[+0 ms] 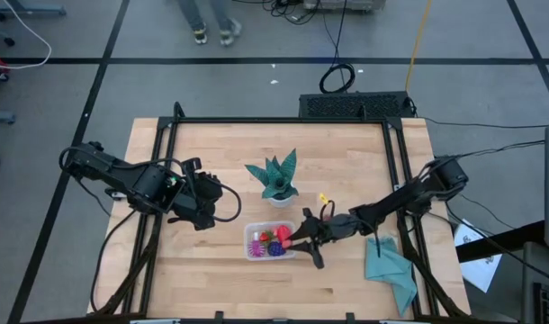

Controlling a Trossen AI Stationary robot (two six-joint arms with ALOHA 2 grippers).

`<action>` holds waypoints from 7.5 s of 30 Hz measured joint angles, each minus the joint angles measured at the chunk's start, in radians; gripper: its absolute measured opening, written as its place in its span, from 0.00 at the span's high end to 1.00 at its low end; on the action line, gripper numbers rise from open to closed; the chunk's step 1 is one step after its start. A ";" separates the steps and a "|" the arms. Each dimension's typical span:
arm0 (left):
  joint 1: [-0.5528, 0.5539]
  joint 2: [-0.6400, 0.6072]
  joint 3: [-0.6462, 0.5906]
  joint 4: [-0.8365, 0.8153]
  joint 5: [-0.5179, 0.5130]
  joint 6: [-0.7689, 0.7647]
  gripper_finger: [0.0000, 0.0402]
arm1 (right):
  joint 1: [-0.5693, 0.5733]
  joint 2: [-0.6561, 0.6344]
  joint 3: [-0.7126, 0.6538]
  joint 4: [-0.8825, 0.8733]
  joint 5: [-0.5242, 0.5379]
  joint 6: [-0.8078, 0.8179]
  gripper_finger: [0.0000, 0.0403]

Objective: Pick and placing Produce into tupperware
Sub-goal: Put the pink peach into the transparent bin, then put the red strawberry into the transparent bin

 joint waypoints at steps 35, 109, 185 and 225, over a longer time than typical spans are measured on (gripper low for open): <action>0.000 0.000 0.000 0.000 0.001 0.018 0.54 | 0.023 0.124 0.132 -0.253 0.061 -0.063 0.69; -0.018 0.000 0.000 -0.004 0.002 -0.004 0.54 | -0.042 -0.216 0.035 -1.202 0.187 0.185 0.53; -0.018 0.000 0.000 0.005 -0.008 -0.008 0.54 | -0.173 -0.361 -0.109 -1.129 0.079 -0.053 0.63; -0.018 0.000 0.000 0.005 -0.008 -0.005 0.54 | -0.173 -0.361 -0.109 -1.097 0.005 -0.005 0.71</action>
